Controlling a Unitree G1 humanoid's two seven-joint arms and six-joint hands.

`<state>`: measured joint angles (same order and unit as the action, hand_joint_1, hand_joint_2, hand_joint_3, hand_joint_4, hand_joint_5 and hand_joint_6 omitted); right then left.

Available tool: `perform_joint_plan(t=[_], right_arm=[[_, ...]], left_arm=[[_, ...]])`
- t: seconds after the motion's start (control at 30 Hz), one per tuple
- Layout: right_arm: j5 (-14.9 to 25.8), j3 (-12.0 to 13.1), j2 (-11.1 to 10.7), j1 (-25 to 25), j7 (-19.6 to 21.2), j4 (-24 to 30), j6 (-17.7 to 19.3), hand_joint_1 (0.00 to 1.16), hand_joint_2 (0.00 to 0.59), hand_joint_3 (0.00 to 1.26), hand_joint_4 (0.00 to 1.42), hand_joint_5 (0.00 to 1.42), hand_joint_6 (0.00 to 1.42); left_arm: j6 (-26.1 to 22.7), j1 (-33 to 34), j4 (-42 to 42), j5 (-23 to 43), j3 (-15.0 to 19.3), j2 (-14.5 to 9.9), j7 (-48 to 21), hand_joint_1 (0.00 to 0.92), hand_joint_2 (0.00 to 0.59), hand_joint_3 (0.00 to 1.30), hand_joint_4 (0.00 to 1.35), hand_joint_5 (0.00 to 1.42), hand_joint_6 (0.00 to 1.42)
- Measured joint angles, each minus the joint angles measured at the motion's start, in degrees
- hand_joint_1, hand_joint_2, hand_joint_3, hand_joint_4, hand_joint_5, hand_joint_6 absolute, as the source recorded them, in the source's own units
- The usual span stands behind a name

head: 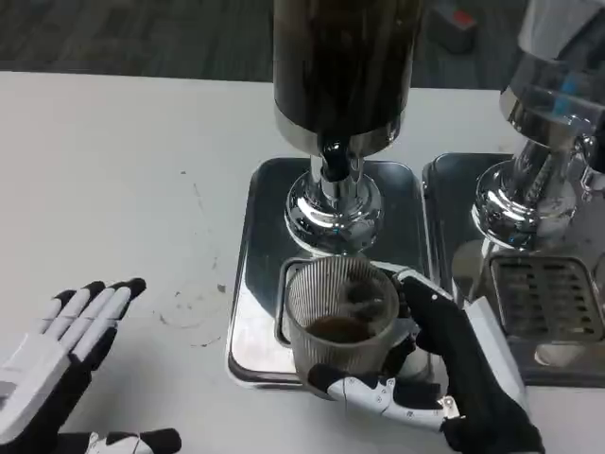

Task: Grasp the cup under the faucet to collect the drink, then remove the cup.

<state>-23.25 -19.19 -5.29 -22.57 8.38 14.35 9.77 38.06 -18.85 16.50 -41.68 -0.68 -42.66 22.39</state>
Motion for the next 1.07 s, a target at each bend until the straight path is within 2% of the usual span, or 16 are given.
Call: perform_joint_plan(t=[1.07], right_arm=[[0.3,0.5,0.1,-0.8,-0.1,1.4,0.0,0.91,0.228,0.46,0.62,0.74,0.95]], left_arm=[[-0.2,0.7,-0.7,0.4,-0.2,0.2,0.0,0.000,0.002,0.00,0.00,0.00,0.00]])
